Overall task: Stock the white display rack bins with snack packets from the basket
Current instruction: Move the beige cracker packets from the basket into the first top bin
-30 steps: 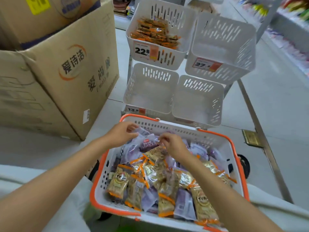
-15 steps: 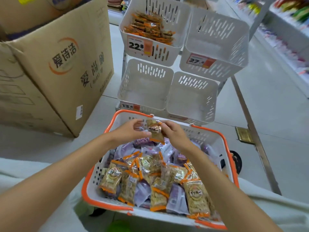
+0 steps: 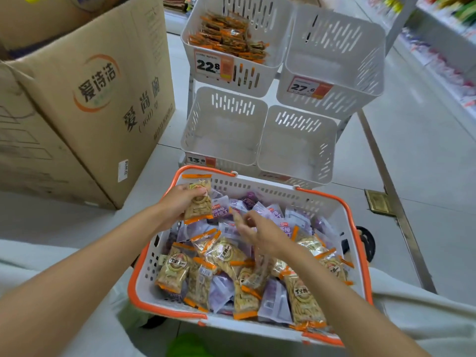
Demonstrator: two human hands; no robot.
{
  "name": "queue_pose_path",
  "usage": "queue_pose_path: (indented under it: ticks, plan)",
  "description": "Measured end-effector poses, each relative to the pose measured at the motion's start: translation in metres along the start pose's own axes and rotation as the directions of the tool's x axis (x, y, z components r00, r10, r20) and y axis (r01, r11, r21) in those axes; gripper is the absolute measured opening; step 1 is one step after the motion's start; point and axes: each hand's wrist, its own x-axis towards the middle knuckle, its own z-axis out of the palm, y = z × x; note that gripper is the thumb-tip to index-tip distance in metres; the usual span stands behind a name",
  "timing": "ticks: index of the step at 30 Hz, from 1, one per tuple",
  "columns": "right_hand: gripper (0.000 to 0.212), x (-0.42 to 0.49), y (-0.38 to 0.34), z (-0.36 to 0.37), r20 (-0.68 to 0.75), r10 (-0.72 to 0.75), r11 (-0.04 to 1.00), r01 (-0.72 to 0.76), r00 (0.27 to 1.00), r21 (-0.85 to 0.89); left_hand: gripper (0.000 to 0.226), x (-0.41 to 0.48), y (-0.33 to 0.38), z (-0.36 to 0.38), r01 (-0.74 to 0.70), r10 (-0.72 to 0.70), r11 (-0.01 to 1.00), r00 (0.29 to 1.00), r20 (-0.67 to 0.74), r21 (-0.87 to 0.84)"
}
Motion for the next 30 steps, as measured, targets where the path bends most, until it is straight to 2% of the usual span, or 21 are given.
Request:
queue_pose_path:
  ticks: [2, 3, 5, 6, 8, 9, 11, 12, 13, 15, 16, 17, 19, 22, 23, 25, 26, 27, 28, 29, 30]
  plan:
    - [0.024, 0.008, 0.0, -0.024, -0.128, 0.083, 0.944, -0.037, 0.988, 0.327, 0.024, -0.002, 0.003, 0.0, 0.015, -0.013, 0.999, 0.999, 0.039, -0.039]
    - [0.025, 0.012, -0.003, -0.035, -0.132, 0.116, 0.87, -0.037, 0.984, 0.492, 0.031, -0.003, 0.004, 0.002, 0.019, -0.014, 0.998, 0.996, 0.087, -0.063]
    - [0.022, 0.015, -0.012, -0.049, -0.085, 0.085, 0.739, -0.006, 0.993, 0.674, 0.042, -0.007, 0.008, 0.014, 0.031, -0.013, 0.996, 0.979, 0.205, -0.088]
    - [0.017, 0.015, -0.017, -0.051, -0.069, 0.039, 0.728, 0.019, 0.997, 0.685, 0.043, -0.011, 0.01, 0.023, 0.039, -0.01, 0.993, 0.966, 0.257, -0.108]
    - [0.005, 0.014, -0.018, -0.049, -0.114, 0.001, 0.819, 0.065, 0.993, 0.57, 0.039, -0.012, 0.008, 0.042, 0.034, 0.006, 0.992, 0.95, 0.311, -0.124]
    - [0.007, 0.012, -0.014, -0.048, -0.151, -0.001, 0.878, 0.073, 0.989, 0.472, 0.041, -0.009, 0.004, 0.048, 0.016, 0.017, 0.994, 0.953, 0.303, -0.105]
    - [0.025, 0.004, 0.0, -0.047, -0.175, 0.011, 0.971, 0.031, 0.985, 0.236, 0.048, -0.001, -0.002, 0.054, -0.018, 0.032, 0.998, 0.976, 0.214, -0.067]
    - [0.04, -0.002, 0.011, -0.047, -0.107, 0.033, 0.99, -0.018, 0.994, 0.138, 0.05, 0.002, -0.004, 0.054, -0.028, 0.037, 0.998, 0.986, 0.164, -0.057]
    - [0.054, -0.009, 0.021, -0.045, 0.029, 0.083, 0.993, -0.085, 0.996, 0.078, 0.05, 0.006, -0.006, 0.052, -0.033, 0.041, 0.998, 0.991, 0.131, -0.062]
    - [0.069, -0.025, 0.035, -0.031, 0.3, 0.207, 0.978, -0.19, 0.931, -0.086, 0.047, 0.01, -0.009, 0.05, -0.017, 0.031, 0.993, 0.992, 0.122, -0.115]
    - [0.065, -0.031, 0.04, -0.024, 0.346, 0.233, 0.967, -0.179, 0.909, -0.181, 0.045, 0.011, -0.01, 0.05, 0.002, 0.018, 0.99, 0.991, 0.136, -0.142]
    - [0.052, -0.033, 0.044, -0.019, 0.322, 0.22, 0.965, -0.157, 0.921, -0.209, 0.043, 0.012, -0.011, 0.049, 0.023, 0.002, 0.987, 0.988, 0.154, -0.159]
    - [0.026, -0.034, 0.044, -0.024, 0.183, 0.156, 0.988, -0.149, 0.971, -0.049, 0.043, 0.011, -0.011, 0.046, 0.065, -0.032, 0.983, 0.981, 0.189, -0.174]
    - [0.025, -0.027, 0.033, -0.053, -0.164, 0.154, 0.931, -0.088, 0.974, 0.354, 0.044, 0.008, -0.01, 0.046, 0.1, -0.058, 0.969, 0.981, 0.187, -0.228]
    - [0.022, -0.024, 0.025, -0.061, -0.323, 0.147, 0.914, -0.004, 0.935, 0.406, 0.044, 0.007, -0.009, 0.047, 0.109, -0.064, 0.962, 0.981, 0.183, -0.248]
    - [0.02, -0.019, 0.006, -0.064, -0.584, 0.067, 0.928, 0.164, 0.809, 0.334, 0.04, 0.003, -0.003, 0.053, 0.134, -0.069, 0.94, 0.976, 0.209, -0.315]
    - [0.02, -0.018, -0.005, -0.06, -0.612, -0.016, 0.942, 0.216, 0.791, 0.255, 0.038, 0.001, 0.0, 0.056, 0.141, -0.056, 0.926, 0.969, 0.242, -0.351]
    - [0.027, -0.017, -0.013, -0.055, -0.569, -0.119, 0.957, 0.247, 0.814, 0.154, 0.039, -0.002, 0.004, 0.059, 0.138, -0.03, 0.919, 0.958, 0.285, -0.369]
    - [0.038, -0.013, -0.016, -0.046, -0.467, -0.215, 0.957, 0.28, 0.858, 0.073, 0.042, -0.004, 0.005, 0.061, 0.116, 0.007, 0.924, 0.948, 0.318, -0.366]
    - [0.045, -0.011, -0.018, -0.038, -0.349, -0.258, 0.953, 0.297, 0.901, 0.061, 0.047, -0.006, 0.007, 0.062, 0.085, 0.043, 0.93, 0.942, 0.333, -0.359]
    - [0.046, -0.009, -0.02, -0.034, -0.277, -0.227, 0.945, 0.28, 0.934, 0.167, 0.051, -0.007, 0.008, 0.061, 0.056, 0.066, 0.935, 0.942, 0.328, -0.351]
